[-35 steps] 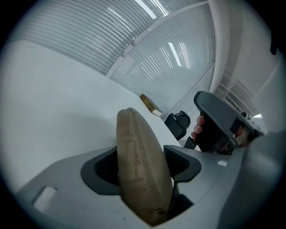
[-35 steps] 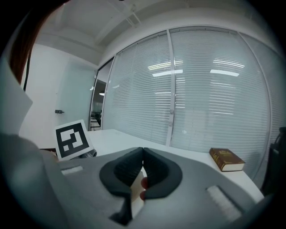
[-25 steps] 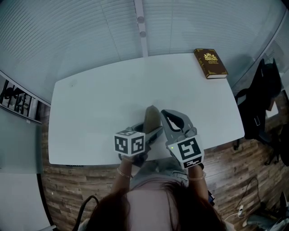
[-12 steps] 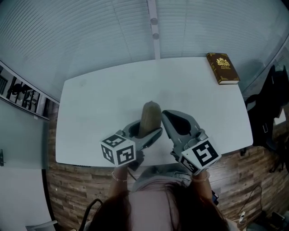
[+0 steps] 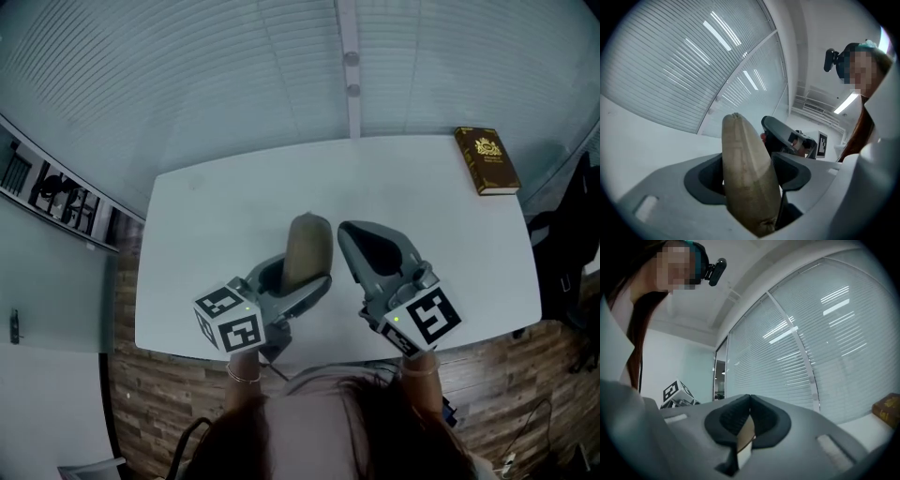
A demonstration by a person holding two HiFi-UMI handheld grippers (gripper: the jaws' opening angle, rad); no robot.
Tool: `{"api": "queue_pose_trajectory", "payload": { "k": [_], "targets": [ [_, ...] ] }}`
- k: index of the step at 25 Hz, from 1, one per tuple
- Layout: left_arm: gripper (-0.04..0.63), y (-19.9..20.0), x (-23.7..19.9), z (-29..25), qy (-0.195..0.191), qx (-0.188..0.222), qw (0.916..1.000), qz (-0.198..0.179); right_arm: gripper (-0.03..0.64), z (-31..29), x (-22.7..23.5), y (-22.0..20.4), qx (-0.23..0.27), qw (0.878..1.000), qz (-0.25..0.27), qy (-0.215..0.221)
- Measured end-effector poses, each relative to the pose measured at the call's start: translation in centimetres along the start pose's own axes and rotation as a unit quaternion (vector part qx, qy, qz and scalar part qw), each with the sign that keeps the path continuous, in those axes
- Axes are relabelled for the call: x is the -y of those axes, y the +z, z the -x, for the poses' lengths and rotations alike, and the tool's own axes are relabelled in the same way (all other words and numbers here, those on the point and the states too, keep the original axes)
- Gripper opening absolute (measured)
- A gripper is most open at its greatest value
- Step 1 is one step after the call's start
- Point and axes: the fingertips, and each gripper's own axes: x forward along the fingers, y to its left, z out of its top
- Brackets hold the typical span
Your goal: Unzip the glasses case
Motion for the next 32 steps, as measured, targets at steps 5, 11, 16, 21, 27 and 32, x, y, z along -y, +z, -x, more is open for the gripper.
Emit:
{"api": "queue_pose_trajectory", "payload": {
  "k": [5,11,16,21,27,32],
  "targets": [
    [0.308,0.6,-1.0,0.3,-0.01,-0.007,0.9998,-0.019,0.003,-2.0,-0.2,-0.6,0.004,0.999,-0.022,0.03],
    [0.307,1.6,-1.5,1.4,-0.038,-0.021,0.9975,-0.056,0.003,-3.2,0.0,-0.2,0.022,0.992,-0.093,0.085],
    [0.307,1.6,-0.9,2.3,-0.081,-0.034,0.9916,-0.095,0.003,-3.2,0.4,-0.8,0.011,0.987,-0.115,0.111],
    [0.307,1.2,-0.2,3.1,-0.111,-0.049,0.9856,-0.118,0.026,-3.0,-0.2,-1.0,0.006,0.981,-0.133,0.144],
    [0.307,0.9,1.6,4.1,-0.161,-0.05,0.9781,-0.122,0.05,-2.3,-1.5,-1.1,-0.002,0.967,-0.16,0.196],
    [0.307,0.5,2.6,4.3,-0.186,-0.059,0.9724,-0.128,0.078,-1.6,-2.2,-0.5,0.001,0.952,-0.176,0.249]
  ]
}}
